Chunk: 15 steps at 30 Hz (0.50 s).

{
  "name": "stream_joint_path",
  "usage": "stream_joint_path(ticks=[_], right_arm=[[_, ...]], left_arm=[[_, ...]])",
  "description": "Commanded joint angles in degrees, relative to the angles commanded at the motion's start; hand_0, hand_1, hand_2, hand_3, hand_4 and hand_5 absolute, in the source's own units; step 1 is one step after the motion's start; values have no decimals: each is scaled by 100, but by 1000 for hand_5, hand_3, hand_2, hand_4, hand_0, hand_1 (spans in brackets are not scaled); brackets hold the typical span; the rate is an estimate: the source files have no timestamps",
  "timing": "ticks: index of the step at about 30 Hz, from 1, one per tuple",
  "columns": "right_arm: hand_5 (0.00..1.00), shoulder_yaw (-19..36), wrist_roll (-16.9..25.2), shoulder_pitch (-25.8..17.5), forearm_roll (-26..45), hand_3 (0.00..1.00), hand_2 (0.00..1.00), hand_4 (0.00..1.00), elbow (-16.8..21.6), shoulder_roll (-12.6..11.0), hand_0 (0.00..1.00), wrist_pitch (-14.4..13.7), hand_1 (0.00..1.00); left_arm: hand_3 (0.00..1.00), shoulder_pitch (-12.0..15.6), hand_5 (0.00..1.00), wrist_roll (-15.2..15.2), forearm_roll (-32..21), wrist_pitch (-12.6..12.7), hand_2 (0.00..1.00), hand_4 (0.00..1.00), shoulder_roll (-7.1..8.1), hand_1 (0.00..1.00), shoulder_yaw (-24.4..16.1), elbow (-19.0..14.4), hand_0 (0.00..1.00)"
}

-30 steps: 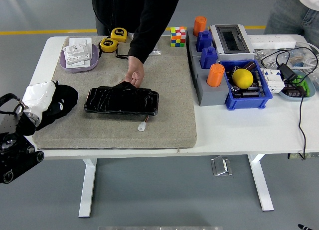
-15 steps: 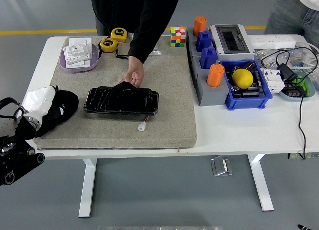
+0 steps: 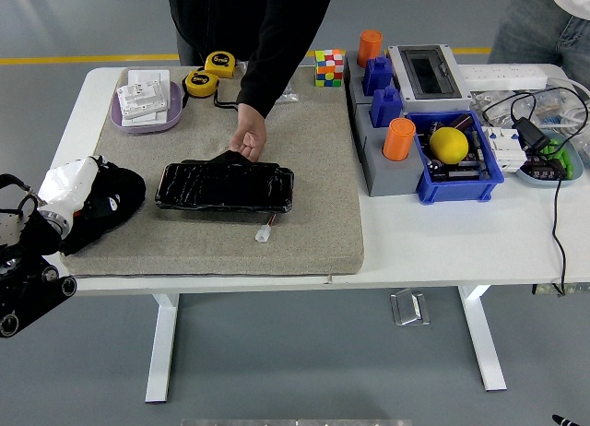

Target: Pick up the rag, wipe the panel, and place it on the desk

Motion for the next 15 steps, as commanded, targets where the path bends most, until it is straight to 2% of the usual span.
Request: stream_joint_path(ticks=[4,5,10,11,15], right_arm=[[552,3,0,-3,-4,603,706,998,-3,-2,760,-2,574],[552,4,0,-5,-4,603,707,998,-2,-3,760,-2,575],[552,17,0,0,-17,603,707,998,-9,3,760,-6,575],[552,24,1,0,-17,603,707,998,-9,2,760,-8,571],[552,27,-2,-6,-27,603,707,998,-14,-2,760,-5,571]], left_arm=[[814,13,402,-41,-39,-41,798,998,20,704,-27,6,494],[833,16,529,-47,-51,-54,823,998,26,726,-32,9,515],[833,15,529,-97,-114,-122,823,998,67,726,-52,37,515],[849,13,643,-114,-143,-143,838,998,81,737,-56,40,525],[849,25,643,-134,-197,-200,838,998,139,737,-102,-4,525]])
